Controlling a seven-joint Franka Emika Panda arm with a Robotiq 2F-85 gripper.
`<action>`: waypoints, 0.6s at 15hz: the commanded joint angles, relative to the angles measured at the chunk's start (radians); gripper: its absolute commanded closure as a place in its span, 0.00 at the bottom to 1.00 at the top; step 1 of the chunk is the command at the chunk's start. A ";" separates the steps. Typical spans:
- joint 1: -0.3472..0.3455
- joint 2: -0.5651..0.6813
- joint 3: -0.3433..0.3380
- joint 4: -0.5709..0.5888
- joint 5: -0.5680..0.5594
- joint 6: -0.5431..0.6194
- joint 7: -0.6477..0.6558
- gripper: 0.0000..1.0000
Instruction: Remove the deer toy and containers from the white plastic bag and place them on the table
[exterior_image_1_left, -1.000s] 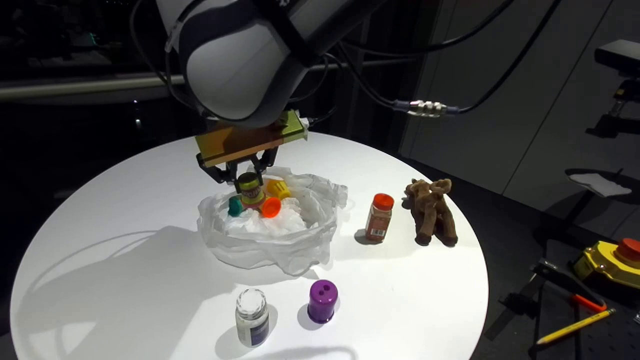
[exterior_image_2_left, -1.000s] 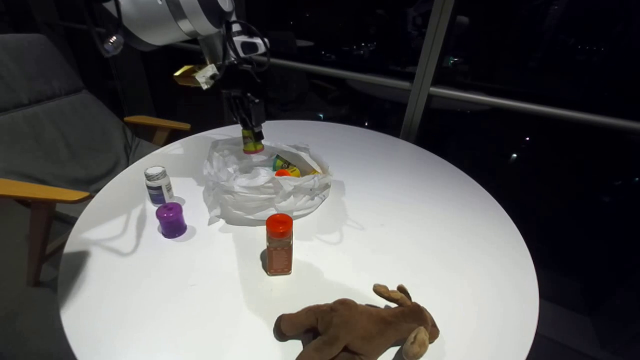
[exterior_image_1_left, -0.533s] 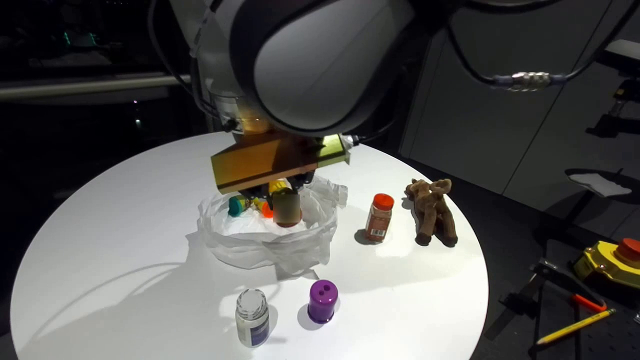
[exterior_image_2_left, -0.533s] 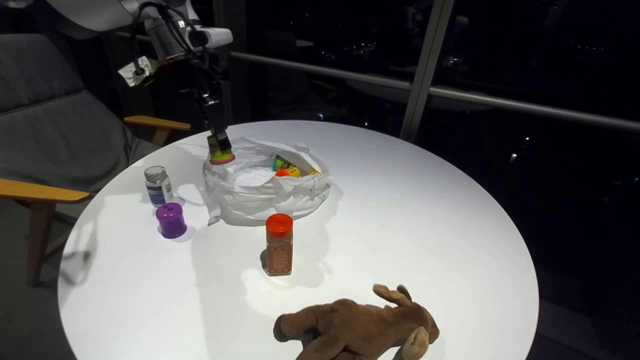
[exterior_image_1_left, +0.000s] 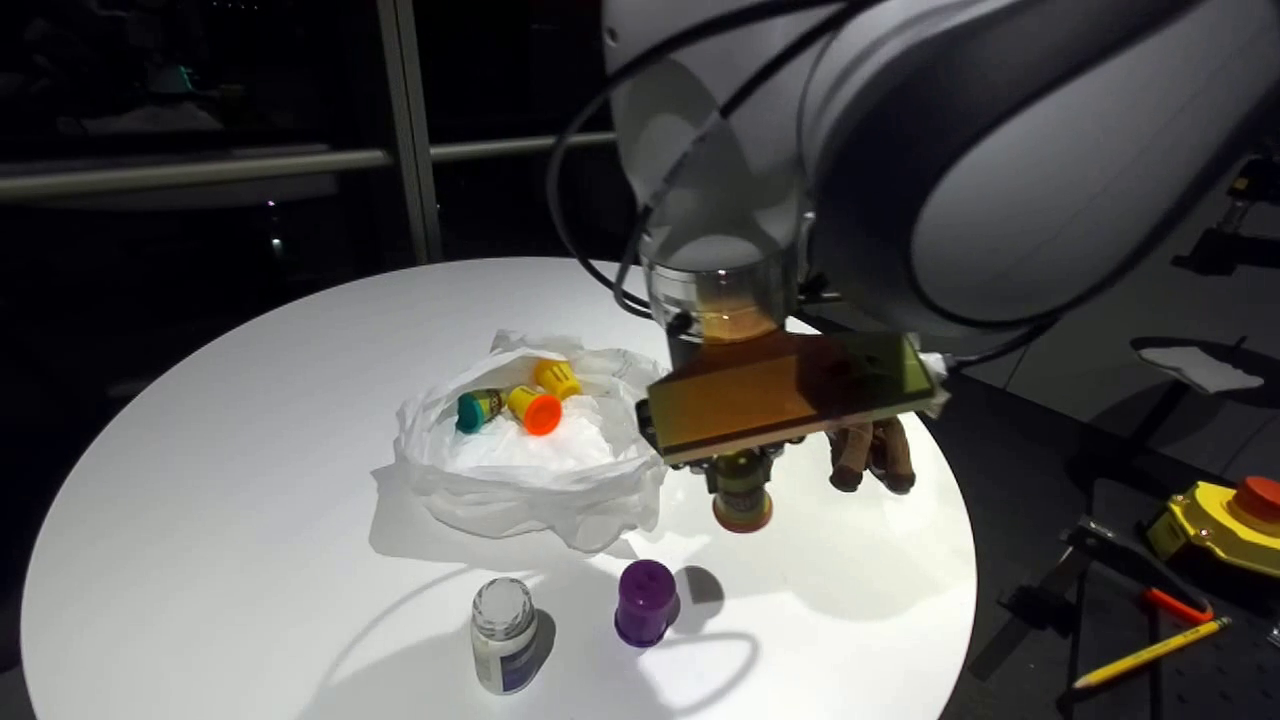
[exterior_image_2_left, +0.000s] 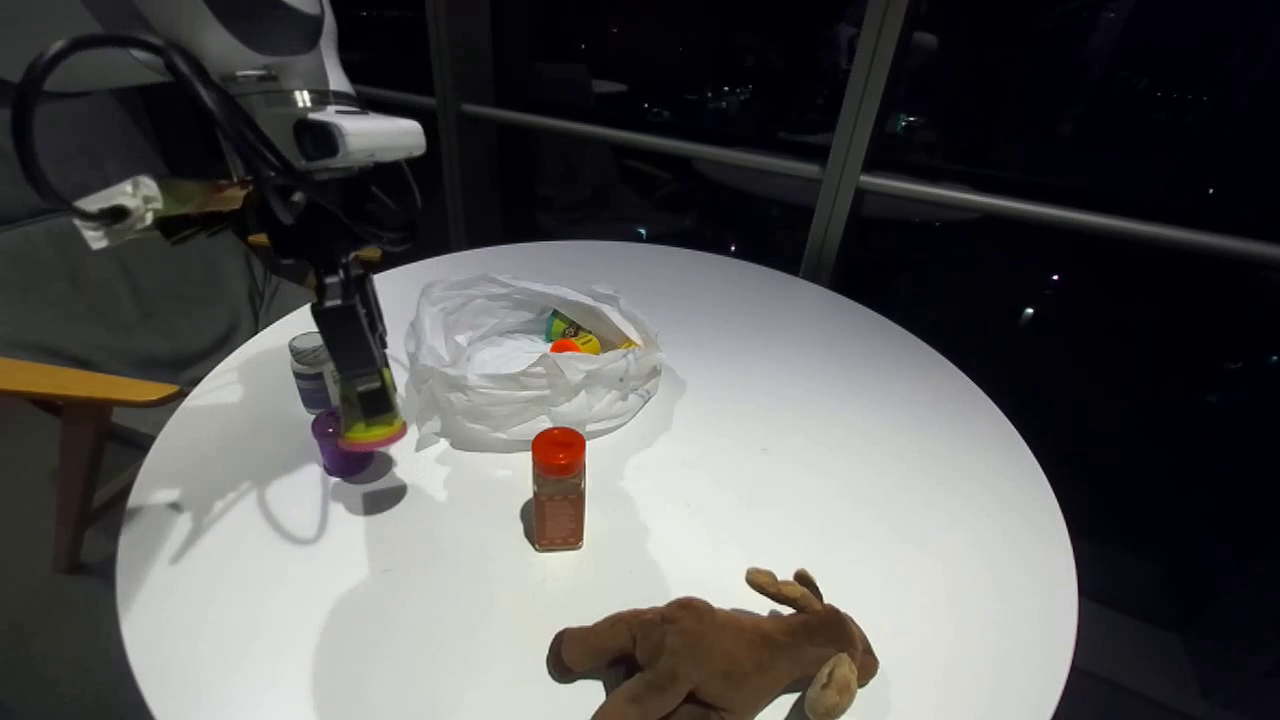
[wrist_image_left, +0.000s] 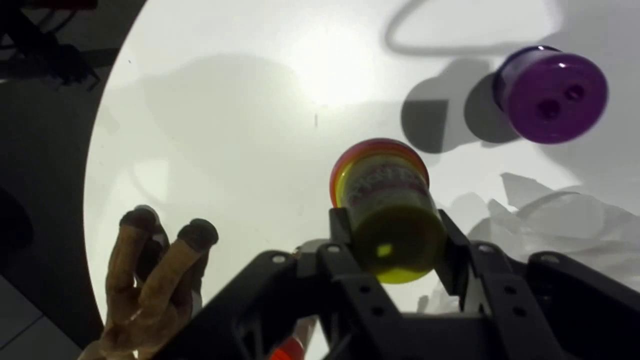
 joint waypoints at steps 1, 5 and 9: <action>-0.134 -0.117 0.053 -0.257 0.050 0.200 -0.081 0.82; -0.206 -0.062 0.038 -0.357 0.040 0.447 -0.180 0.82; -0.211 -0.016 0.032 -0.385 0.083 0.562 -0.296 0.32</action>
